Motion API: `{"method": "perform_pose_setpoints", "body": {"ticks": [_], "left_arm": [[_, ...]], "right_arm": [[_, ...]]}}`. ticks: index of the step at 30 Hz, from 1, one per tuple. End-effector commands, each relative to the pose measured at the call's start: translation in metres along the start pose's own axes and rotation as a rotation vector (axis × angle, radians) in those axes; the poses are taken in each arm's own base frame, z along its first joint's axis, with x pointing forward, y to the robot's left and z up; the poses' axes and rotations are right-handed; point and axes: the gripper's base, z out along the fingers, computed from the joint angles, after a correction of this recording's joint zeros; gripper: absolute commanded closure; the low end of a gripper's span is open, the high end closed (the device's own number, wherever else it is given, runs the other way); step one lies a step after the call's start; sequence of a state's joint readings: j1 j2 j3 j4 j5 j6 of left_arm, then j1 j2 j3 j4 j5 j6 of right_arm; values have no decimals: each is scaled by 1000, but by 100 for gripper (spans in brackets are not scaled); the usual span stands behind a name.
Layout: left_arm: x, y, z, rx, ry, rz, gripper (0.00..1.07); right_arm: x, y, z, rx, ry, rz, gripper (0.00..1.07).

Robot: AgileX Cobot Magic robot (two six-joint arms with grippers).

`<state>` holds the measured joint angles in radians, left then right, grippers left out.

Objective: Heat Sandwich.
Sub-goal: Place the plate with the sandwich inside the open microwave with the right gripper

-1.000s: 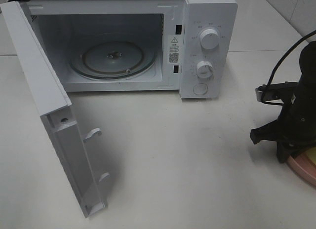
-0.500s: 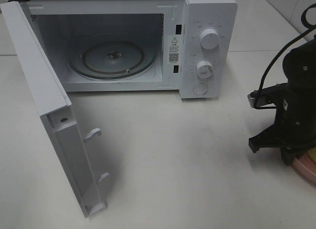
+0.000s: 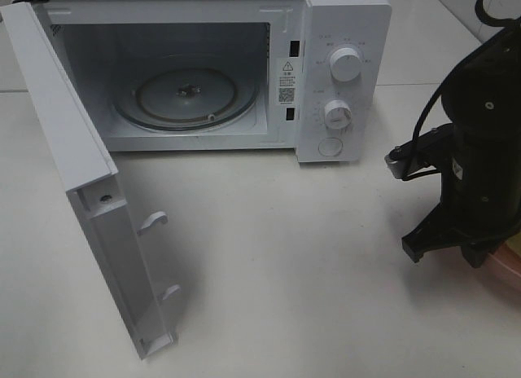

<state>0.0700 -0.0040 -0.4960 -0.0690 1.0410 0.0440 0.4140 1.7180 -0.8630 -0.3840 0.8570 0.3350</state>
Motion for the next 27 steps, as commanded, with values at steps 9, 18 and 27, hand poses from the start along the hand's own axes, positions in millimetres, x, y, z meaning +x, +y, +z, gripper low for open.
{"method": "perform_pose_setpoints", "body": {"ticks": [9, 18, 27], "left_arm": [[2, -1, -3, 10, -28, -3, 10], [2, -1, -3, 10, -28, -3, 10], [2, -1, -3, 10, -28, -3, 10]], "right_arm": [[24, 19, -47, 82, -70, -135, 107], [47, 38, -81, 97, -169, -326, 107], [67, 47, -104, 111, -238, -499, 107]]}}
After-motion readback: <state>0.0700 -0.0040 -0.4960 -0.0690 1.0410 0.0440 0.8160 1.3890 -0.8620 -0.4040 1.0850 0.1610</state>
